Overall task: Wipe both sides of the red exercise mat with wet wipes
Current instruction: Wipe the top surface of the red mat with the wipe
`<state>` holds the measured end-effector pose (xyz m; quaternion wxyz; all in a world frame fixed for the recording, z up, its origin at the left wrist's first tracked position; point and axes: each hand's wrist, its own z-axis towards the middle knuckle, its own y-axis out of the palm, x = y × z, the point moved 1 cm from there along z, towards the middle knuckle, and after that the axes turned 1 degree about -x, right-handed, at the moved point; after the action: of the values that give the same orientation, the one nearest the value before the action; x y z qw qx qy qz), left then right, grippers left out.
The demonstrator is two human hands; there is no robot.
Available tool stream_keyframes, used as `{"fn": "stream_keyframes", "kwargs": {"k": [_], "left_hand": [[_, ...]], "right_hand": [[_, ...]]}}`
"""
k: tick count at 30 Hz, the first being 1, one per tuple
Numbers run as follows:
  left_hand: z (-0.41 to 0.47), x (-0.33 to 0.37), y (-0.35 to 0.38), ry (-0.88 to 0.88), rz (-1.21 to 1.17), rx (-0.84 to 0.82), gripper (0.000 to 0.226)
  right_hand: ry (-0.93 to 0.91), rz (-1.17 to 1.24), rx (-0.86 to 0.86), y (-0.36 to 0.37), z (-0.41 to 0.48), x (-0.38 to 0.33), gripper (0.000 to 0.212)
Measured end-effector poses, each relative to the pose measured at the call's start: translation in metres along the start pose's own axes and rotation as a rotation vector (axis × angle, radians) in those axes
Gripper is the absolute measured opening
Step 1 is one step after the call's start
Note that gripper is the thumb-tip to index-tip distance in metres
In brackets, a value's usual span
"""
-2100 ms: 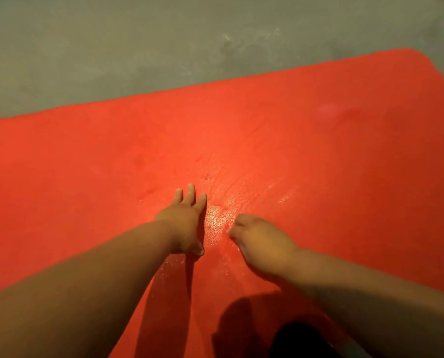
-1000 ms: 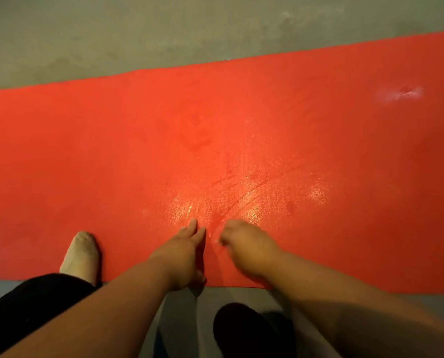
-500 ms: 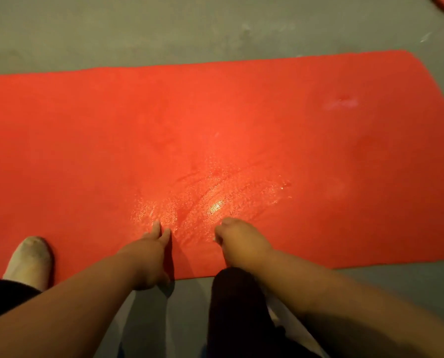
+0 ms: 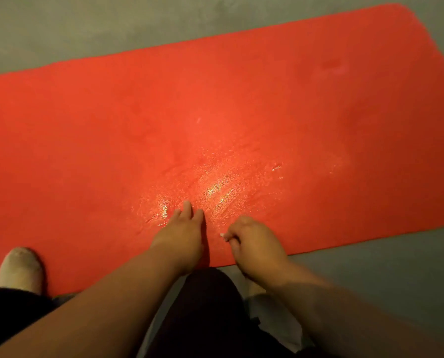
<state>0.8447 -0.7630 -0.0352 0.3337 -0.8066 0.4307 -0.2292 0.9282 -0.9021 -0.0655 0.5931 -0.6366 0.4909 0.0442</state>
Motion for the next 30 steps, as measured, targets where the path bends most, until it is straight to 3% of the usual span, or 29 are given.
{"fn": "stream_keyframes", "kwargs": {"k": [2,7,9,13,14,19,22,24,28,30], "left_hand": [[0.005,-0.001,0.003,0.009,0.071,-0.085,0.070],[0.003,-0.002,-0.001,0.009,0.113,-0.167,0.084],[0.002,-0.003,-0.001,0.004,0.121,-0.168,0.085],[0.003,-0.003,-0.004,-0.008,0.116,-0.177,0.085],[0.003,-0.004,-0.005,-0.007,0.118,-0.187,0.085],[0.004,-0.003,-0.011,-0.015,0.120,-0.231,0.082],[0.006,-0.008,-0.008,-0.002,0.121,-0.230,0.083],[0.006,-0.011,-0.007,0.005,0.109,-0.236,0.083],[0.008,-0.015,-0.006,0.009,0.102,-0.242,0.082],[0.010,-0.015,-0.006,0.003,0.100,-0.252,0.081]], "right_hand": [[0.079,0.000,0.019,-0.021,-0.003,0.022,0.016],[0.434,-0.170,0.278,-0.087,-0.021,0.069,0.011],[0.415,-0.221,0.158,-0.073,-0.015,0.048,0.012],[0.152,-0.209,-0.333,-0.025,0.004,0.001,0.019],[0.143,-0.223,-0.348,-0.030,0.008,0.006,0.017],[0.508,-0.245,-0.035,-0.105,-0.024,0.093,0.015],[0.618,-0.265,0.180,-0.127,-0.043,0.113,0.017],[0.528,-0.258,0.195,-0.105,-0.042,0.096,0.016],[0.152,-0.126,-0.022,-0.051,-0.039,0.051,0.020],[0.175,-0.108,0.028,-0.064,-0.042,0.069,0.019]]}}
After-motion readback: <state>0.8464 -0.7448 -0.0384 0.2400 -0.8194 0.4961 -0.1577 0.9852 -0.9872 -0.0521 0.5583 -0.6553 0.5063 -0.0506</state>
